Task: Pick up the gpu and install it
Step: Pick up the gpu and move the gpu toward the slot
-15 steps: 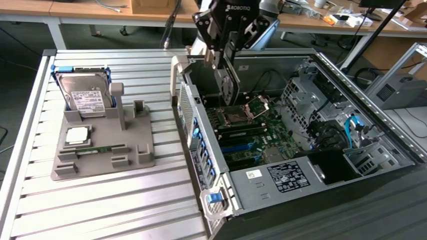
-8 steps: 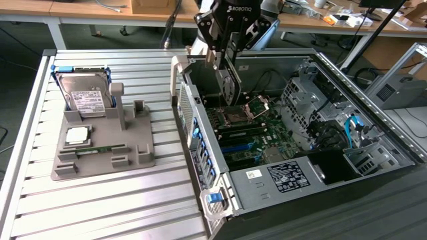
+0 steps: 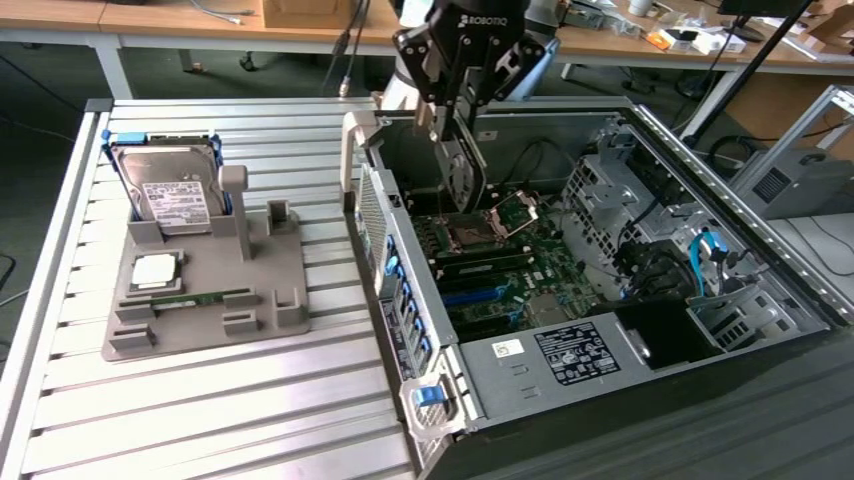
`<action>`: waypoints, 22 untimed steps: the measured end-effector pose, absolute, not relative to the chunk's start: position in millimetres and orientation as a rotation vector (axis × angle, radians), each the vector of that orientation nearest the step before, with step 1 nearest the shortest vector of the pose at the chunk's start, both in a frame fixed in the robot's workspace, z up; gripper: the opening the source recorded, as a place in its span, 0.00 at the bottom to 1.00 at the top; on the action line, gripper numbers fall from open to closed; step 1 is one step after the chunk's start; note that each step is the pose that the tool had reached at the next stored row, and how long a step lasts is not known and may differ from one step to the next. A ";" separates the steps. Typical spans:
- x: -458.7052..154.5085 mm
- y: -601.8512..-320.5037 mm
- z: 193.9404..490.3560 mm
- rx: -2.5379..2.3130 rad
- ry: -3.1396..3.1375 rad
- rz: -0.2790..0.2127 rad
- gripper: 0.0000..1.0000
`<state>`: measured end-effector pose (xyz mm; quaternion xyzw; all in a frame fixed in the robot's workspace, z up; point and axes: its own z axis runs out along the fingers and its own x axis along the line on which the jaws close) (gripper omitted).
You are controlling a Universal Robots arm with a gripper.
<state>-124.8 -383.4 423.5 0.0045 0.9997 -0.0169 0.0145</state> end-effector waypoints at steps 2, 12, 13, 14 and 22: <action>-123.5 -383.4 423.0 0.014 3.112 -0.053 0.27; -116.0 -383.5 420.2 0.014 3.112 -0.054 0.27; -115.5 -383.5 419.9 0.014 3.112 -0.054 0.27; -114.8 -383.5 419.7 0.014 3.112 -0.055 0.27; -109.1 -383.5 417.5 0.014 3.112 -0.057 0.27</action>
